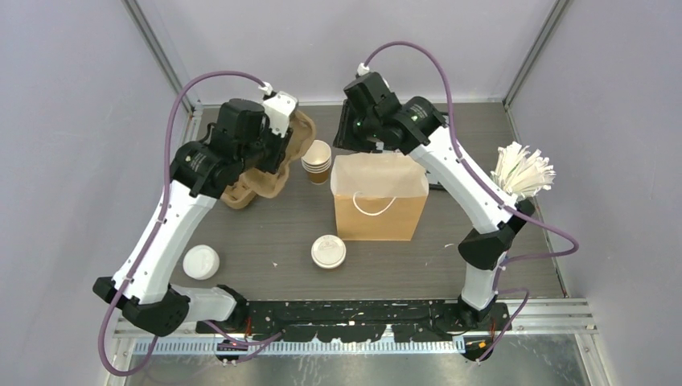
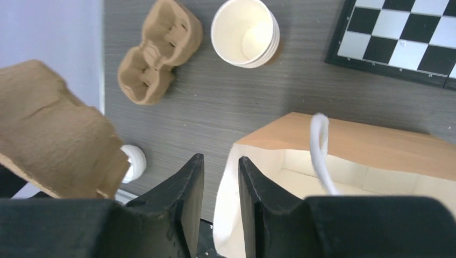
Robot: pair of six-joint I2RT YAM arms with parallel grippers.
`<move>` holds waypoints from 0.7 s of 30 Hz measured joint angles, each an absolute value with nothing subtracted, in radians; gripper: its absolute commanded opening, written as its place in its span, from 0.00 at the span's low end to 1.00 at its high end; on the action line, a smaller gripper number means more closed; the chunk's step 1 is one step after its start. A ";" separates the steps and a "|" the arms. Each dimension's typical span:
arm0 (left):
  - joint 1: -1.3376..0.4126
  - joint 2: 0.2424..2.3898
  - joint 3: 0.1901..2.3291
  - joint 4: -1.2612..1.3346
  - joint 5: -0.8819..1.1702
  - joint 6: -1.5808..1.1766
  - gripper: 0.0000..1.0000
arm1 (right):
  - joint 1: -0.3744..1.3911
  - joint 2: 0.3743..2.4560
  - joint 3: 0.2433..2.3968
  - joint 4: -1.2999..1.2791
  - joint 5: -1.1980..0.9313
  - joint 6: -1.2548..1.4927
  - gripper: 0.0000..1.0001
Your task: Pack the takeout coffee
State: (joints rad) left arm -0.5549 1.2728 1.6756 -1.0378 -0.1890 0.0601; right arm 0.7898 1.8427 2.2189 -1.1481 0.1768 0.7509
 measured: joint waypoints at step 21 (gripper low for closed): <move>-0.779 1.552 2.100 -1.051 0.201 0.191 0.23 | 0.788 1.047 1.753 -0.926 0.255 0.639 0.74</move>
